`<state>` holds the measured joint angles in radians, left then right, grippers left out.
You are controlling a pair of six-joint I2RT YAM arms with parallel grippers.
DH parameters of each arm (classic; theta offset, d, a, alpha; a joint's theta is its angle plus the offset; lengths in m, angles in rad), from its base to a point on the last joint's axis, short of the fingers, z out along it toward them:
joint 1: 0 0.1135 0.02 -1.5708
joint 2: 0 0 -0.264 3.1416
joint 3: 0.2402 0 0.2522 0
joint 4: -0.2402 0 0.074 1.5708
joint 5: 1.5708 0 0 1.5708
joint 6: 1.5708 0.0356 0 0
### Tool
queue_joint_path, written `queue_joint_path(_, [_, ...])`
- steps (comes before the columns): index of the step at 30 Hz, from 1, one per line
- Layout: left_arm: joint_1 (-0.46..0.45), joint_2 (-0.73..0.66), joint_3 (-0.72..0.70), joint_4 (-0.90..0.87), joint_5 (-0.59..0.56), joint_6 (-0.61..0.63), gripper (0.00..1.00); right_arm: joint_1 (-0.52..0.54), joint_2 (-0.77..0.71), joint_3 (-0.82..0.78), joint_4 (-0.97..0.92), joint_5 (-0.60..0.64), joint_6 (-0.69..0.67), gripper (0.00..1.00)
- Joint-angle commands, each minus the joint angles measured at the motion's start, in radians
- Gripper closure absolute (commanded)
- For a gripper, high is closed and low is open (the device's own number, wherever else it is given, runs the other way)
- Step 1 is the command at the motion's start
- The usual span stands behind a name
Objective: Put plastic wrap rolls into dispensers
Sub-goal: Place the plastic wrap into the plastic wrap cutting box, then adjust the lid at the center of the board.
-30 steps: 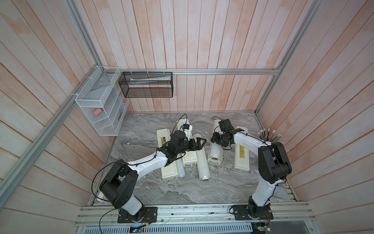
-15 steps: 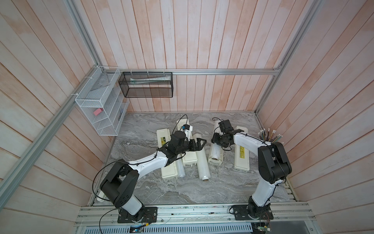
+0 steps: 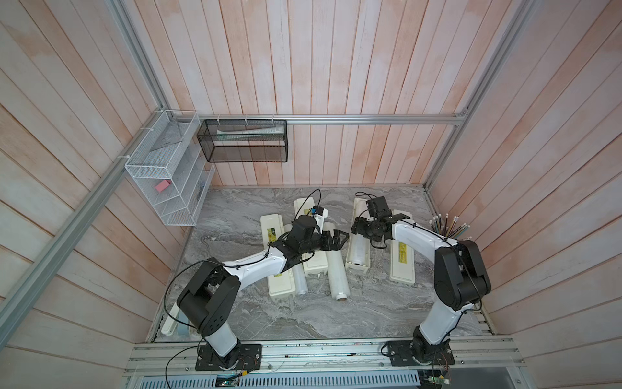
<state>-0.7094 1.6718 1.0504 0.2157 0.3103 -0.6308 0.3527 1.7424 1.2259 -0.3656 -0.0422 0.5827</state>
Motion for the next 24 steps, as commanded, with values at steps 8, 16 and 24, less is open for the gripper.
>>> queue_joint_path(8, [-0.002,0.029,0.037,-0.010,0.021,0.017,0.02,0.000,-0.031,0.024,-0.076,0.055,-0.052,0.32])
queue_joint_path(16, [-0.027,0.096,0.145,-0.075,0.012,0.068,0.07,-0.080,-0.170,-0.072,-0.117,0.126,-0.068,0.20])
queue_joint_path(24, [-0.028,0.243,0.311,-0.132,0.022,0.095,0.15,-0.203,-0.277,-0.237,-0.107,0.169,-0.060,0.11])
